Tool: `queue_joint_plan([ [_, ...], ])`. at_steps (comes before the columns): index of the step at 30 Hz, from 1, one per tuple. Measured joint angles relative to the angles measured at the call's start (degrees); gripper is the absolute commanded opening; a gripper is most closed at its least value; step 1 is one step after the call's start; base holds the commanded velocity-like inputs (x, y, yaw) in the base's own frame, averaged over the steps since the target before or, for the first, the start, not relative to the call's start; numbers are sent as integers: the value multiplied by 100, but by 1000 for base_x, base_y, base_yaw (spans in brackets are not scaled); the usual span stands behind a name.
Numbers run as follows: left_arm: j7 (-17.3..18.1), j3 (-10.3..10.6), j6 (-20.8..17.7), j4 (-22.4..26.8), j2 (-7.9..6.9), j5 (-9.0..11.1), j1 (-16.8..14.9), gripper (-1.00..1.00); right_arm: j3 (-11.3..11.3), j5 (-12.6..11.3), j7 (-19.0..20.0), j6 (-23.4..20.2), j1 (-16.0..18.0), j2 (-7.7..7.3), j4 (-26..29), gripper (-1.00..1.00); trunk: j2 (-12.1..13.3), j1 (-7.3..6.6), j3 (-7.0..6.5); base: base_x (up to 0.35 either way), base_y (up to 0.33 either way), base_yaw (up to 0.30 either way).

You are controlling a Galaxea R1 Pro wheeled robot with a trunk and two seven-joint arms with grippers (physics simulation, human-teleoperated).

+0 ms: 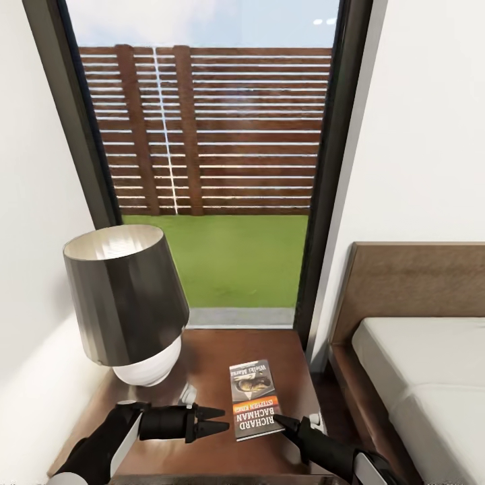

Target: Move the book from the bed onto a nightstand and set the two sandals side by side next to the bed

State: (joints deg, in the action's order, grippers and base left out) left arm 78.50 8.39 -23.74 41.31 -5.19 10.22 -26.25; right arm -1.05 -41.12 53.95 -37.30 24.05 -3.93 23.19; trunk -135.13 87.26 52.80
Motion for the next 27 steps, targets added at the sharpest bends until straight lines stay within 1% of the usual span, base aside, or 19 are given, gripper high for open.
queue_joint_plan([
  [3, 0, 0, 0, 0, 0, 0, -1, 100, 0, 0, 0, 0, 0, 0, 0, -100, -120, 66, 54, 0, 0, 0],
  [17, 0, 0, 0, 0, 0, 0, 0, 100, 1, -10, 0, -7, 0, 0, 1, -100, -122, 66, 54, 0, 0, 0],
  [23, 0, 0, 0, 0, 0, 0, 1, 100, -1, 0, 0, 0, 0, 0, 0, -100, -361, 198, 162, 0, 0, 0],
  [27, 0, 0, 0, 0, 0, 0, 0, 100, 0, -9, 0, -6, 0, 0, 1, -100, -362, 198, 162, 0, 0, 0],
])
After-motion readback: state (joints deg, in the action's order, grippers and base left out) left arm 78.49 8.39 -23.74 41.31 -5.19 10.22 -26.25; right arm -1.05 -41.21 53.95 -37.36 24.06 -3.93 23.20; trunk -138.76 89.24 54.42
